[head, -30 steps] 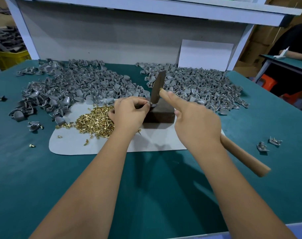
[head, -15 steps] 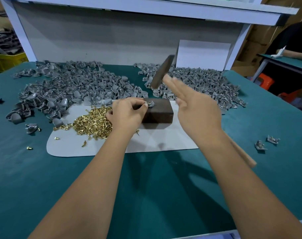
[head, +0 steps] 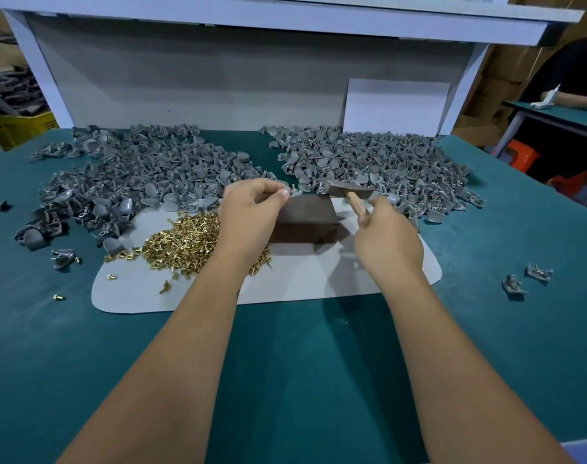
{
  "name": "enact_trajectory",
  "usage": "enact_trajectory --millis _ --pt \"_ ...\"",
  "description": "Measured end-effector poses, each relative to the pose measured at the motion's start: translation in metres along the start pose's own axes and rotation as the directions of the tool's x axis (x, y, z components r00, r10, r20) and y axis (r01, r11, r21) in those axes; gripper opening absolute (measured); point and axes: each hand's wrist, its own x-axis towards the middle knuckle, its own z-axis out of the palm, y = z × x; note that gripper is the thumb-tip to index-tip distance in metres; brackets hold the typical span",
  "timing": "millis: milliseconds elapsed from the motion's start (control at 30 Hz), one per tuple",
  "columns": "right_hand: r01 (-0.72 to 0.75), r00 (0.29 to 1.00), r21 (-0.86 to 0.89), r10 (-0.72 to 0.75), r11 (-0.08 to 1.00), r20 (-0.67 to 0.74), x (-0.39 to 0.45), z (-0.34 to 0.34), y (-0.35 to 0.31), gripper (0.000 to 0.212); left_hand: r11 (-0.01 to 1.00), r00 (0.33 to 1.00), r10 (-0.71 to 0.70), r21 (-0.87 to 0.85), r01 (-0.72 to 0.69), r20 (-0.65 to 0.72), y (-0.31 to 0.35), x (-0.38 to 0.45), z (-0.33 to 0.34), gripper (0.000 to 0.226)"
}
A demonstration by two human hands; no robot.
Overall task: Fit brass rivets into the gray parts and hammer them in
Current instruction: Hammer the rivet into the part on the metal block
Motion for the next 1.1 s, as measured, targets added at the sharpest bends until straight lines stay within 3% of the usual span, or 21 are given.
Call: enact_trajectory --millis 200,367,500,567,633,700,733,833,967,1033,1100 --pt "-0.041 0.999 0.04 0.041 0.998 -0.019 -0.001 -0.003 0.006 0.011 0.992 0.999 -0.04 -0.123 0.043 0.027 -0.005 0.0 -0.001 0.032" --pt "0.012 1.0 -0.19 -0.015 0.982 -0.015 -0.004 -0.002 0.0 0.007 0.988 0.999 -0.039 -0.147 0.044 0.032 -0.002 -0.002 -0.001 0.031" --pt "0.079 0.985 -0.263 -0.115 0.962 -0.125 -0.005 0.0 -0.001 0.021 0.989 0.999 -0.038 -0.143 0.043 0.038 0.0 -0.003 -0.002 0.026" --pt "0.152 0.963 -0.171 -0.184 0.974 -0.195 -0.005 0.001 -0.006 0.028 0.994 0.999 -0.019 -0.103 0.024 0.047 0.002 -0.003 -0.002 0.021" --pt "0.236 0.962 0.183 -0.202 0.954 -0.186 -0.006 0.002 -0.016 0.025 0.998 0.998 0.038 -0.046 -0.036 0.05 0.002 -0.003 -0.001 0.016" --pt "0.24 0.97 0.529 -0.225 0.814 -0.093 -0.01 0.004 -0.028 0.025 0.995 0.993 0.099 -0.011 -0.099 0.066 0.002 -0.003 0.001 0.01" --pt "0.237 0.966 0.597 -0.25 0.766 -0.063 -0.012 0.005 -0.033 0.025 0.993 0.99 0.121 -0.004 -0.121 0.074 0.003 -0.003 0.002 0.009" --pt "0.228 0.964 0.645 -0.26 0.73 -0.047 -0.01 0.008 -0.036 0.015 0.988 0.986 0.148 0.031 -0.151 0.073 0.002 -0.005 0.004 0.014" --pt "0.077 0.996 0.571 -0.084 0.817 -0.015 0.016 0.002 -0.023 0.009 0.999 0.999 0.009 0.044 -0.011 0.042 -0.001 -0.001 0.0 0.02" --pt "-0.027 0.997 0.571 0.063 0.821 -0.044 0.034 -0.007 -0.015 0.018 0.997 0.998 -0.051 0.055 0.053 -0.035 -0.002 0.003 -0.005 0.019" --pt "-0.118 0.973 0.584 0.21 0.803 -0.092 0.051 -0.015 -0.008 0.04 0.996 0.99 -0.078 0.037 0.083 -0.118 -0.003 0.005 -0.012 0.02"
